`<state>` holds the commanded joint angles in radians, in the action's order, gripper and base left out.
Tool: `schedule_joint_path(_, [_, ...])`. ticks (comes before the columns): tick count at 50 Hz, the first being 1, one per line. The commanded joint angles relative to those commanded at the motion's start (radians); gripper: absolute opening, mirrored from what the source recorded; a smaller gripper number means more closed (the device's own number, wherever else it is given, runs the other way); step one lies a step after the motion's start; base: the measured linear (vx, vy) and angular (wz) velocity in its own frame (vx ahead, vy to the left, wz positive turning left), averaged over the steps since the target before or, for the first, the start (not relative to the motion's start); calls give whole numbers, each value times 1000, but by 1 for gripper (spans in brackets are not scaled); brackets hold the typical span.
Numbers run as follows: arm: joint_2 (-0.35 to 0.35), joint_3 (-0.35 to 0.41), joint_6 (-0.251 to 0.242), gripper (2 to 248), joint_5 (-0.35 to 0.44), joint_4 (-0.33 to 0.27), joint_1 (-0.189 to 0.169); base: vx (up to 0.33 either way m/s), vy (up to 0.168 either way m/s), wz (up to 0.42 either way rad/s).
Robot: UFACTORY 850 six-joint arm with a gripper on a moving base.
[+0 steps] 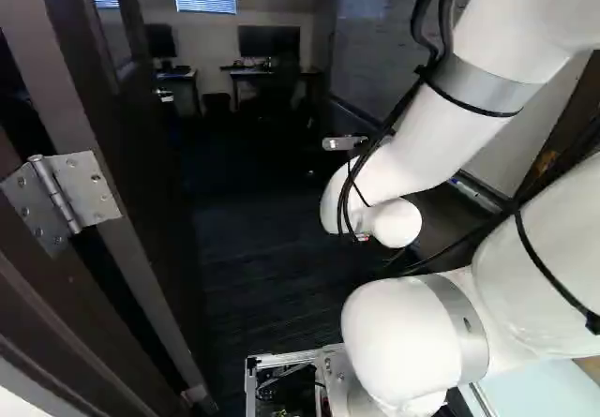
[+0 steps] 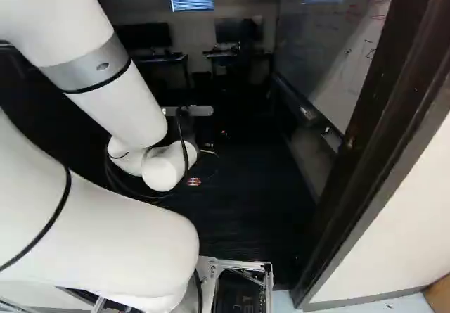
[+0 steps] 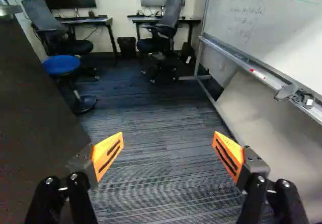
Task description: Open the door and move inside
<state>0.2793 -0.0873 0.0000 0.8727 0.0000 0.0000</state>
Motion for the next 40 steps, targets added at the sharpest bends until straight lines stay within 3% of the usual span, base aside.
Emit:
schedule_joint_path(18, [0, 0, 0, 247, 0, 0, 0, 152, 10, 207])
schedule_joint_path(40, [0, 0, 0, 247, 0, 0, 0, 132, -24, 10])
